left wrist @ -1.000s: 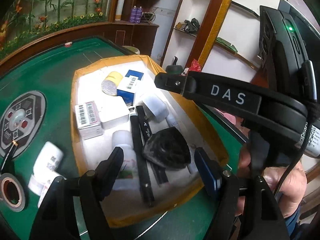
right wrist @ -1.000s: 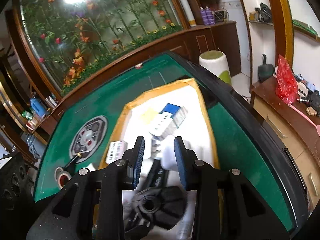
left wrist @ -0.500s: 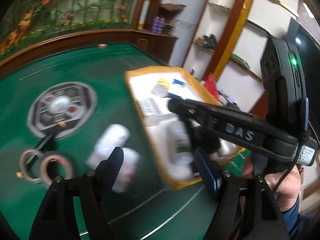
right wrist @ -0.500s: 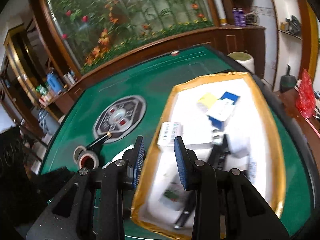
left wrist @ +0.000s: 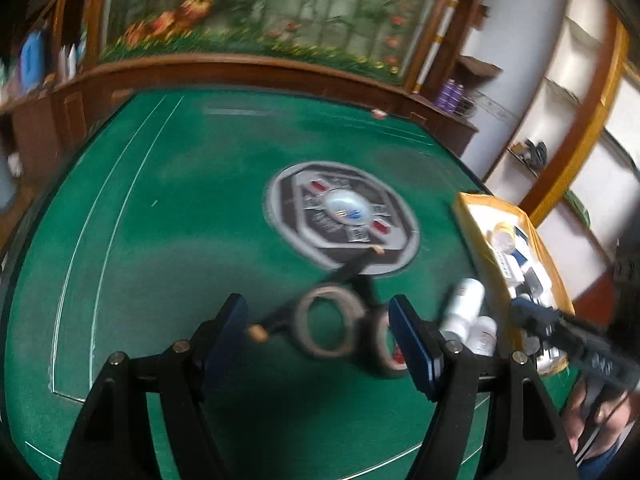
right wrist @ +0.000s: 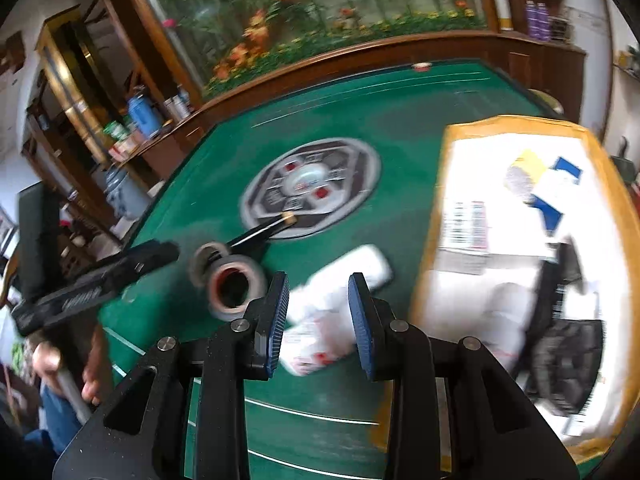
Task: Organize rigid objects
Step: 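Move both grippers back toward the two tape rolls on the table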
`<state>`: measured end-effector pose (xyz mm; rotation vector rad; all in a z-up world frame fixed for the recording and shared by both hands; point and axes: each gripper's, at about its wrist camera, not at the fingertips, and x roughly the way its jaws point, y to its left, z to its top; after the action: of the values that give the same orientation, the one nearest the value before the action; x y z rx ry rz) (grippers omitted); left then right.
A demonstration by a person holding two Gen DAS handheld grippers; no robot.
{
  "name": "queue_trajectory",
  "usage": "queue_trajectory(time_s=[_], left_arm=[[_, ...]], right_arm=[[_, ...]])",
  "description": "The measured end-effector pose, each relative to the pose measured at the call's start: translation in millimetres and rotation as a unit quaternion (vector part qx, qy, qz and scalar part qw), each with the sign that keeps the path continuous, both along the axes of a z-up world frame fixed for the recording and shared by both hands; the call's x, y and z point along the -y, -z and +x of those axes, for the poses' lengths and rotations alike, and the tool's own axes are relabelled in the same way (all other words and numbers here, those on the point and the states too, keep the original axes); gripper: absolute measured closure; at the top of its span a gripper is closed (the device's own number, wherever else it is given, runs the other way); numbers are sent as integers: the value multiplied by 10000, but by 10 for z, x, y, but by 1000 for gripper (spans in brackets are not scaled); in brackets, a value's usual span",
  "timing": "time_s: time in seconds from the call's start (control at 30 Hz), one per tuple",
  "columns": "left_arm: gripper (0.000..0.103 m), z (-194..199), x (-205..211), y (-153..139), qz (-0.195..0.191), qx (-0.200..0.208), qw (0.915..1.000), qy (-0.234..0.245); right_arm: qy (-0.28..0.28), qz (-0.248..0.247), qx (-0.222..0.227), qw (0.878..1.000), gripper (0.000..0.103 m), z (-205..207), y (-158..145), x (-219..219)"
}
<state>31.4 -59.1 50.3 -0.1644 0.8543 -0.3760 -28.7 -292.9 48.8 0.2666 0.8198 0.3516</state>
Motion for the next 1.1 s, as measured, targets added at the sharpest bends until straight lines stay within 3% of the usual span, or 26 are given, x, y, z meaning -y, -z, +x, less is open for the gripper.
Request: queue_trajectory(time_s=[0.07,0.17,0.33,0.4,0.43,0.53,0.67,0.93,1.0,1.1], left_arm=[[29,37,-96,42,-83,-80,9999,-56],[29,83,-219,88,-329,-235,9990,-211],[29,97,-231,120,-408,-355,9983,-230],[29,81,-215,107,-361,-324,9986,-207],[29,72,-222,96,-348,-317,9987,-190],[29,85,-236,102,-364,-355,9985,-216],[29,111,-230,148,-385,-484,9979,-189],[29,106,-234,138,-333,-442,9982,-236],[29,109,-235,142,-350,-466,9981,-216],[29,101,-211,140,-324,-465,9983,-152]], right_arm=[[-218,39,-29,9997,69,30,29,-109],[-779,-161,-79,9968,55,105,137,-493],[-1220,-662,52,9903,54,228,181,-865],[-1286,-712,37,9891,54,259,180,-876],[-1357,-1040,-9,9853,54,332,211,-962],[-1447,-1371,23,9799,54,424,283,-1027],[-1312,-1658,216,9772,40,460,272,-1017],[-1524,-1358,158,9788,39,491,271,-1023],[-1520,-1659,195,9742,39,477,328,-1092],[-1545,-1661,152,9738,38,493,358,-1097]])
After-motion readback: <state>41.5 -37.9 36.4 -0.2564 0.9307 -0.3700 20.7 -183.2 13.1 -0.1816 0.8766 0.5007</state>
